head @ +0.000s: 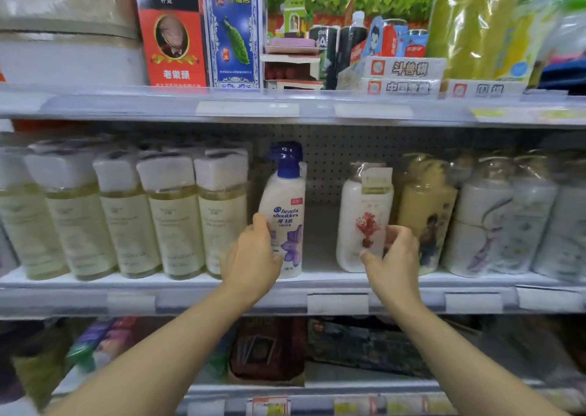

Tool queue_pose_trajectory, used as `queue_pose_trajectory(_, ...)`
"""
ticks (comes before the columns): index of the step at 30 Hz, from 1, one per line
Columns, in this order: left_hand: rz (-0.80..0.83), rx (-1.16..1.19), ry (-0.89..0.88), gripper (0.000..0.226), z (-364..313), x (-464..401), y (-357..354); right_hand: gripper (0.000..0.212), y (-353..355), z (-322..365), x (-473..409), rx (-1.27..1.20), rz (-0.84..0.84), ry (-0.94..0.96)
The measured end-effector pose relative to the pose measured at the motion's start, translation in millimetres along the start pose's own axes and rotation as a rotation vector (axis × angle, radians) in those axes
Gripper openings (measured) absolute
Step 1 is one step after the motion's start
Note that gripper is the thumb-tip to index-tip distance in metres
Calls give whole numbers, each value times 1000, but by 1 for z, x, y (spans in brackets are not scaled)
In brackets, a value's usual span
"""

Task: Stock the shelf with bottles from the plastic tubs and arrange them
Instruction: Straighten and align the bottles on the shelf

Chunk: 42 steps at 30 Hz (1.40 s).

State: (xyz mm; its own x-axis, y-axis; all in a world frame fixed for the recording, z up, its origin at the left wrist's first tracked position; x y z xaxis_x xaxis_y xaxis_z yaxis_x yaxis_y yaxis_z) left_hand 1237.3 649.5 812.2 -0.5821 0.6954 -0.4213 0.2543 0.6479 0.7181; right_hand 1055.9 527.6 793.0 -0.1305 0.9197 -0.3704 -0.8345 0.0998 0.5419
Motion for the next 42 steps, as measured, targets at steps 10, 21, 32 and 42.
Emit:
queue_pose_trajectory(10, 48, 2, 3, 47, -19, 5, -21, 83, -23, -22, -38, 8, 257, -55)
queue_pose_trajectory(21, 41, -80, 50, 45, -28, 9, -34, 73, -45, -11, -33, -61, 380, -18)
queue_pose_trajectory(32, 35, -100, 82, 46, -26, 7, -33, 53, -48, -21, -46, -187, 527, -30)
queue_pose_trajectory(42, 45, -118, 46, 45, -29, 5, -30, 50, -44, -19, -40, -111, 515, 12)
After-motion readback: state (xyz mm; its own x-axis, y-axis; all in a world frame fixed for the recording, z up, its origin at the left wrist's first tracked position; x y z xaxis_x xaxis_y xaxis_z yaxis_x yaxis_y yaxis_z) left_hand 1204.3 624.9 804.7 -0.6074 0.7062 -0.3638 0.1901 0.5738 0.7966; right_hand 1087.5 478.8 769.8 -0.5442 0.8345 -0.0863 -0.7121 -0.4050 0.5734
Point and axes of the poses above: each hand's wrist, its own x-axis away from the middle knuckle, its own y-axis out of the back of the hand, z = x × y, the point moved 4 cm from there along -x, towards the middle knuckle, and after that the axes turned 8 degrees about x, right-handed, at the moved point
